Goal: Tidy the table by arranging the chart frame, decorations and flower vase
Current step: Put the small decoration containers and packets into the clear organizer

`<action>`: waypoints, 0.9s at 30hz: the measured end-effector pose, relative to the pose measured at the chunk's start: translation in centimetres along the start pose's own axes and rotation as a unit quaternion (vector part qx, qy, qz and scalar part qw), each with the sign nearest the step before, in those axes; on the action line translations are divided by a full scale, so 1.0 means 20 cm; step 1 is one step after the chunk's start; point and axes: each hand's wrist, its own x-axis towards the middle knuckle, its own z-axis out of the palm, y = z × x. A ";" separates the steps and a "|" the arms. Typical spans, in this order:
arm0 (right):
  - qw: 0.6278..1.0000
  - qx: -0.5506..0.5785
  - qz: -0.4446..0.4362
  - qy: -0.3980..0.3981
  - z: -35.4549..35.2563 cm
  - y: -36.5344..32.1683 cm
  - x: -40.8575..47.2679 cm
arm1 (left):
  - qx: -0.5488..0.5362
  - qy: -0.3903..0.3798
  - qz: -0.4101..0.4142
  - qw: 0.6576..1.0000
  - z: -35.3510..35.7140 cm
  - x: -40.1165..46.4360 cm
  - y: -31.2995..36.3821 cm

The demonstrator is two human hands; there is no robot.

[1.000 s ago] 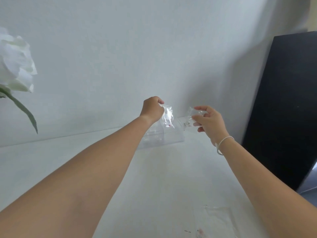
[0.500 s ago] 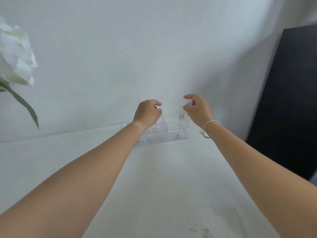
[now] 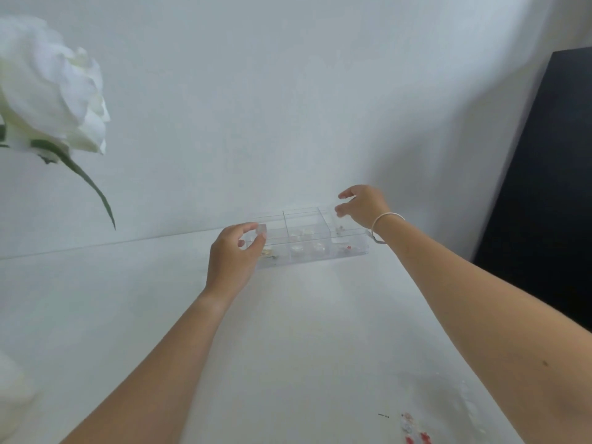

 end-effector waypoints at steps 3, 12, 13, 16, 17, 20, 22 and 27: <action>0.999 -0.038 -0.009 0.012 0.01 0.02 -0.02 | -0.012 0.005 0.004 1.000 0.01 0.00 -0.02; 0.991 -0.053 -0.120 0.026 -0.12 0.08 -0.34 | -0.019 -0.009 -0.008 1.000 0.00 -0.01 -0.06; 0.991 -0.044 -0.128 0.007 -0.14 0.08 -0.39 | -0.023 -0.012 -0.012 1.000 0.00 -0.02 -0.06; 0.989 -0.011 -0.126 -0.076 -0.21 0.07 -0.55 | -0.030 -0.021 -0.018 0.999 -0.01 -0.04 -0.05; 0.987 -0.012 -0.123 -0.101 -0.23 0.07 -0.61 | -0.030 -0.021 -0.019 0.999 -0.01 -0.05 -0.04; 0.980 -0.040 -0.117 -0.158 -0.25 0.10 -0.74 | -0.031 -0.007 -0.022 0.999 -0.03 -0.09 -0.02; 0.974 -0.061 -0.109 -0.187 -0.27 0.12 -0.82 | -0.033 0.004 -0.019 0.999 -0.05 -0.13 -0.01; 0.969 -0.089 -0.078 -0.219 -0.32 0.17 -0.97 | -0.024 -0.010 0.003 1.000 -0.09 -0.29 0.03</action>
